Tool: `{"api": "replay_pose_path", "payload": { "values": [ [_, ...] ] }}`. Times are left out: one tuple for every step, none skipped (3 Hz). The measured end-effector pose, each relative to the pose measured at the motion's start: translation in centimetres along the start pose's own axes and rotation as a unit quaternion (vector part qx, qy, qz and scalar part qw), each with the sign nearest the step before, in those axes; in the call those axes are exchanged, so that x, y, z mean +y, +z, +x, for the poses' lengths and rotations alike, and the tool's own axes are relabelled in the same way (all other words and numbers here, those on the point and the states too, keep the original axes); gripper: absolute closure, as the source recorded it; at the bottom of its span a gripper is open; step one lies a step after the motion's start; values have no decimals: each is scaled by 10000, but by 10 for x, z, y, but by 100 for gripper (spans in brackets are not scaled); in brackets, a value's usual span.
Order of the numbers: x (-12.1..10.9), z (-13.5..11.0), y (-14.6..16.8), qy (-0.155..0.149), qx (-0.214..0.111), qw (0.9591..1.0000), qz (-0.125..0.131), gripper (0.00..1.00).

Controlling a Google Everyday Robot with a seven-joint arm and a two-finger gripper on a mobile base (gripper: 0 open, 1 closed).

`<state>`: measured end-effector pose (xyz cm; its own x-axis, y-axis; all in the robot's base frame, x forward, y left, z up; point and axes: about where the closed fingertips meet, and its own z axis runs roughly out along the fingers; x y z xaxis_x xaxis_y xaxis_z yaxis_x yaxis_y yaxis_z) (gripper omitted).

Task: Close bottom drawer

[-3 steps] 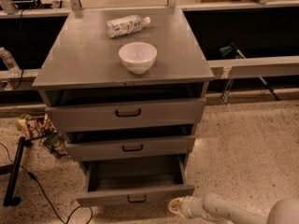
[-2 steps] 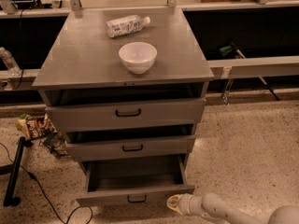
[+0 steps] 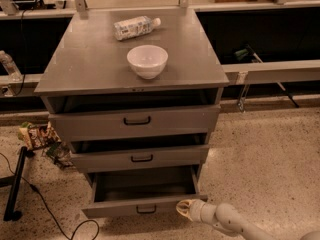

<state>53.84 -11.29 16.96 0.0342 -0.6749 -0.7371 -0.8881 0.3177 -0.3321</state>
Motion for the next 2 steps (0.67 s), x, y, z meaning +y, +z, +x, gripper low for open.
{"api": "replay_pose_path", "payload": {
  "values": [
    [-18,-7,21,-153,-81,9998,-38,100],
    [-37,0,47,-235,-45,9996,-136,100]
  ]
}}
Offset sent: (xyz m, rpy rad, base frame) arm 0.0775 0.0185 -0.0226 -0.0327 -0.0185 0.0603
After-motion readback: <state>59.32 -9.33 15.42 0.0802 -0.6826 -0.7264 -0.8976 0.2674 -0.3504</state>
